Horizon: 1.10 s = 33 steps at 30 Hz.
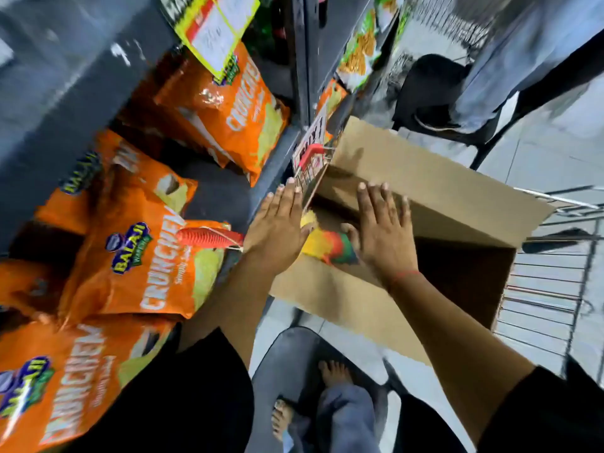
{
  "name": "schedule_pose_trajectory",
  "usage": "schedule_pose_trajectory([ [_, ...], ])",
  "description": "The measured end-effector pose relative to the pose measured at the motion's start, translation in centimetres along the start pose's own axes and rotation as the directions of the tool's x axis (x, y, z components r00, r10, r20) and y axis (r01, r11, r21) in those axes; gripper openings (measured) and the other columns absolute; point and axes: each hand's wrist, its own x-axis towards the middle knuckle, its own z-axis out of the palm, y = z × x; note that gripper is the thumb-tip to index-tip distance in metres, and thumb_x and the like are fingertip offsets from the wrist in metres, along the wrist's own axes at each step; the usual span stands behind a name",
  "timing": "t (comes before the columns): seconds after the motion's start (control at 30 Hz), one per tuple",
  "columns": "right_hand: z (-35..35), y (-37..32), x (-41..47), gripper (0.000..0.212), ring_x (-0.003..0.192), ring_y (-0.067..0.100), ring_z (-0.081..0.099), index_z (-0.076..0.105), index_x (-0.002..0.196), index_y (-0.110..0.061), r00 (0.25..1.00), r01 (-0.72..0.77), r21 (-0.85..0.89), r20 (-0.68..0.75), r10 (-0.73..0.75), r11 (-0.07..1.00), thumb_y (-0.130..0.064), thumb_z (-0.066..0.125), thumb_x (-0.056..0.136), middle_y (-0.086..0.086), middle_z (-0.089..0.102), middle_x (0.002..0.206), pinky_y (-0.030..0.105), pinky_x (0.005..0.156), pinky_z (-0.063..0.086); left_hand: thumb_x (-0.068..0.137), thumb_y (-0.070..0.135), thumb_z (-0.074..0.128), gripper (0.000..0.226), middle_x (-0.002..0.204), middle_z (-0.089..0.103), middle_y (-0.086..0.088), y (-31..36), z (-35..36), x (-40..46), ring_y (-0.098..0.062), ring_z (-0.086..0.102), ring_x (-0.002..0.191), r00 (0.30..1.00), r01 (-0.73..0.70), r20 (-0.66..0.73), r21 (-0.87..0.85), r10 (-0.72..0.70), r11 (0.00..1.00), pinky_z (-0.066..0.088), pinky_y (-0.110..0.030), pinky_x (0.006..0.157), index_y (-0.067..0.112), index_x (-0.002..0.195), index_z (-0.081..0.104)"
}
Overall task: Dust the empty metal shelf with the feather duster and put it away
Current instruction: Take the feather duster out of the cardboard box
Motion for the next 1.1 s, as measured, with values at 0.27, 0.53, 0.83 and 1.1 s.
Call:
schedule_pose_trajectory([
  [0.27, 3.8, 1.1, 0.1, 0.064, 0.135, 0.038, 0.023, 0.026, 0.138, -0.001, 0.999, 0.036, -0.054, 0.032, -0.034, 0.998, -0.03, 0.054, 0.089, 0.024, 0.035, 0.143, 0.056, 0.108, 0.012, 0.099, 0.043, 0.026, 0.068, 0.158, 0.004, -0.02, -0.1, 3.4, 2.1, -0.036, 0.037, 0.133, 0.988, -0.022, 0.158, 0.149, -0.001, 0.989, 0.03, -0.044, 0.11, 0.0, 0.147, 0.004],
  [0.53, 3.1, 0.8, -0.1, 0.062, 0.136, 0.037, 0.021, 0.023, 0.139, -0.003, 0.997, 0.038, -0.031, 0.071, -0.036, 0.999, -0.03, 0.05, 0.09, 0.022, 0.032, 0.145, 0.053, 0.108, 0.008, 0.096, 0.017, 0.048, 0.03, 0.122, 0.057, -0.018, 0.4, 2.1, 1.9, -0.033, 0.065, 0.101, 0.975, -0.075, 0.223, 0.251, 0.018, 0.965, 0.053, -0.038, 0.077, 0.0, 0.121, 0.05],
  [0.83, -5.4, -1.6, -0.3, 0.06, 0.129, 0.041, 0.033, 0.034, 0.135, -0.001, 1.0, -0.008, -0.022, 0.027, 0.008, 1.0, -0.035, 0.05, 0.088, 0.024, 0.043, 0.137, 0.059, 0.104, 0.02, 0.09, 0.028, 0.059, 0.023, 0.11, 0.066, -0.013, 0.6, -7.1, -0.5, -0.032, 0.063, 0.099, 0.974, 0.0, 0.223, 0.164, -0.037, 0.986, 0.047, -0.033, 0.069, 0.009, 0.101, 0.067],
  [1.1, -17.3, -5.6, 0.7, 0.074, 0.125, 0.042, 0.038, 0.041, 0.13, 0.001, 0.995, -0.009, 0.018, -0.102, 0.011, 1.0, -0.054, 0.006, 0.093, 0.025, 0.048, 0.133, 0.06, 0.099, 0.026, 0.096, 0.014, 0.05, 0.023, 0.121, 0.066, -0.011, 1.7, -20.1, -5.5, -0.028, 0.061, 0.112, 0.975, 0.143, 0.162, 0.074, -0.153, 0.987, 0.049, -0.035, 0.087, 0.007, 0.113, 0.062],
])
